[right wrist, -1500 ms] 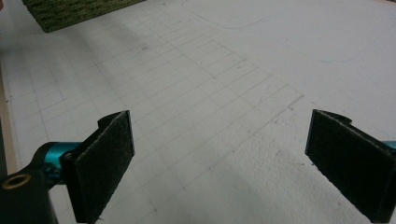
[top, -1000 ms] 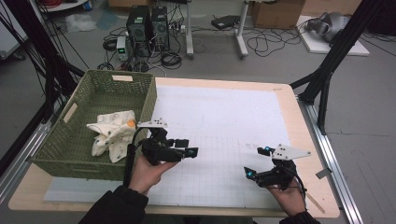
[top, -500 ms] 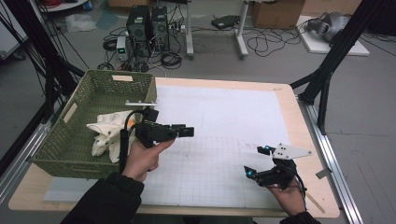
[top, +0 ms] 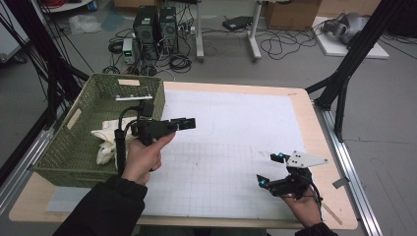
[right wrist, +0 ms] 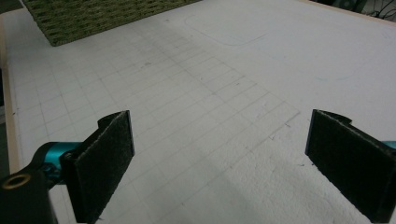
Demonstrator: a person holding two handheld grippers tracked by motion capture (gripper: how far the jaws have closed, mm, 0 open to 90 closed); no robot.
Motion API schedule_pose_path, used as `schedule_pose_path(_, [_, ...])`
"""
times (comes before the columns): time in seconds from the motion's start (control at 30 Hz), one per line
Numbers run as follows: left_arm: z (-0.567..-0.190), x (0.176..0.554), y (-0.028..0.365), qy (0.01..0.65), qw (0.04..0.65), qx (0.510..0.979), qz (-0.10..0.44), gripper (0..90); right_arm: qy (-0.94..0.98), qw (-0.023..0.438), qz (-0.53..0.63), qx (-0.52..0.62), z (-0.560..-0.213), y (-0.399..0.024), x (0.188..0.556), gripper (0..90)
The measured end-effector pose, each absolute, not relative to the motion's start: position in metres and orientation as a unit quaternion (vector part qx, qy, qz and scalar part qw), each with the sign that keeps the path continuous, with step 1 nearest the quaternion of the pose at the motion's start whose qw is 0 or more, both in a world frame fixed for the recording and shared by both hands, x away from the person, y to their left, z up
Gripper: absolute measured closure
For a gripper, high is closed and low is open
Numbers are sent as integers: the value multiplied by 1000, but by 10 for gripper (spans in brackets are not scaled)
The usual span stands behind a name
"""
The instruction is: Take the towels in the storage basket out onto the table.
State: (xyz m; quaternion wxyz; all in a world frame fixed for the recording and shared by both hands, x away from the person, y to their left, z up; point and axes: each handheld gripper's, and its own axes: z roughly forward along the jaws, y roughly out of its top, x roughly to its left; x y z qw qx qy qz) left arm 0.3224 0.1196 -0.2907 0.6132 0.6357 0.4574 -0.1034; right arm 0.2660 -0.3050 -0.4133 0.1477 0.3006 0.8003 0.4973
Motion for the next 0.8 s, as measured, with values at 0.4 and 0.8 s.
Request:
schedule_pose_path(0.4, [-296, 345, 158, 501, 608, 609, -91, 377, 800, 150, 499, 299, -413, -305, 267, 70])
schedule_pose_path(0.8, [-300, 356, 195, 513, 601, 609, -74, 383, 800, 149, 498, 298, -413, -305, 267, 70])
